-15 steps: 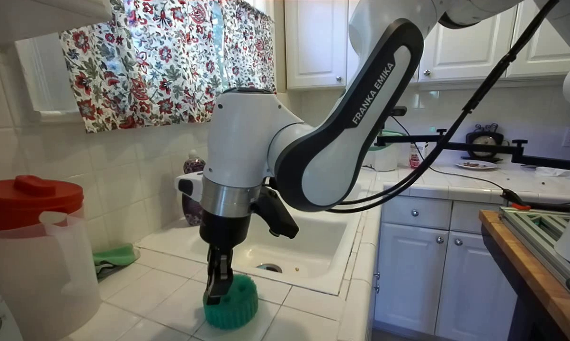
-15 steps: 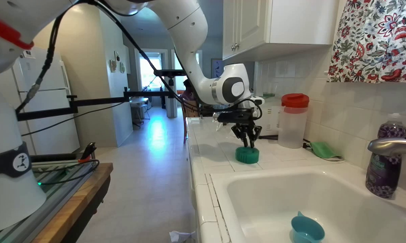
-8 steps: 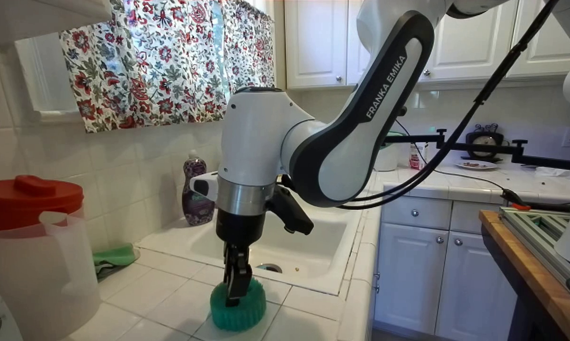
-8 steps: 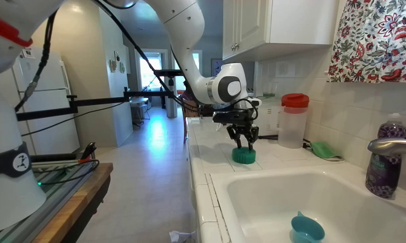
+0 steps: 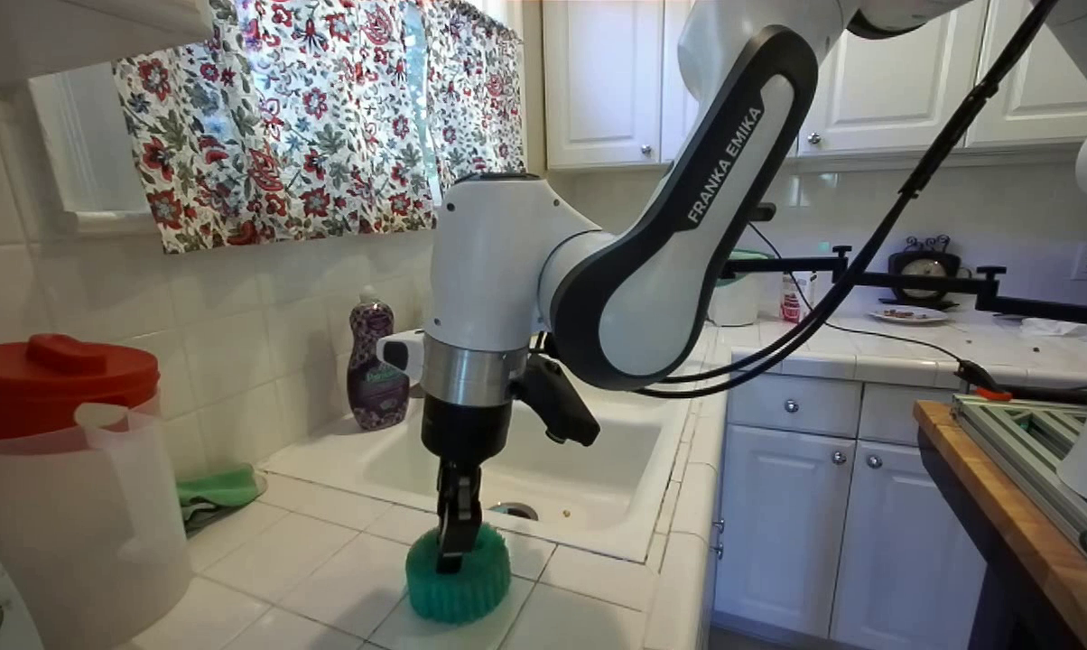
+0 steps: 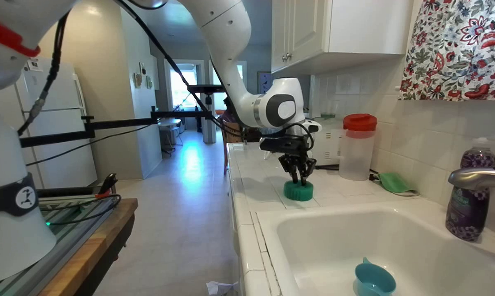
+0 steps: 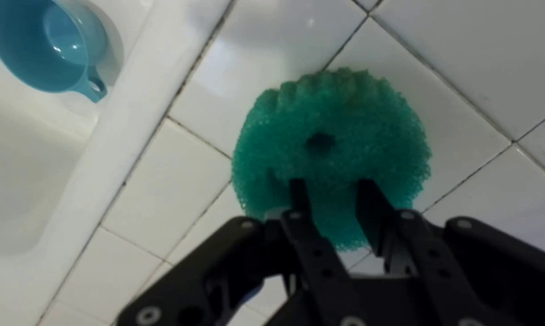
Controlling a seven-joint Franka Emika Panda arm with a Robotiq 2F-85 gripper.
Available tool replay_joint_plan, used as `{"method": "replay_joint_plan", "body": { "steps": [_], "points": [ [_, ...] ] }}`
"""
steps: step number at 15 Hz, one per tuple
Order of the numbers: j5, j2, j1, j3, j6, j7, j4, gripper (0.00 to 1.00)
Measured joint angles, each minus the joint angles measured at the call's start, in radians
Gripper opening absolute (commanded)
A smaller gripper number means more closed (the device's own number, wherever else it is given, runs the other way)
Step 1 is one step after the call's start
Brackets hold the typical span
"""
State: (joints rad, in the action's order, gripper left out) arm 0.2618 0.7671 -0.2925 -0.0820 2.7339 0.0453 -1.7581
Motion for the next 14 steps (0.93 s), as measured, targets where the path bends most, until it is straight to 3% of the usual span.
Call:
{"method": "replay_joint_plan", "body": {
  "steps": [9,14],
  "points": [
    [-0.023,0.018,0.06,-0.057,-0.006,0.045,0.022,0.0],
    [-0.023,0.114,0.066,-0.134,-0.122,0.217,0.203,0.0]
  ]
}}
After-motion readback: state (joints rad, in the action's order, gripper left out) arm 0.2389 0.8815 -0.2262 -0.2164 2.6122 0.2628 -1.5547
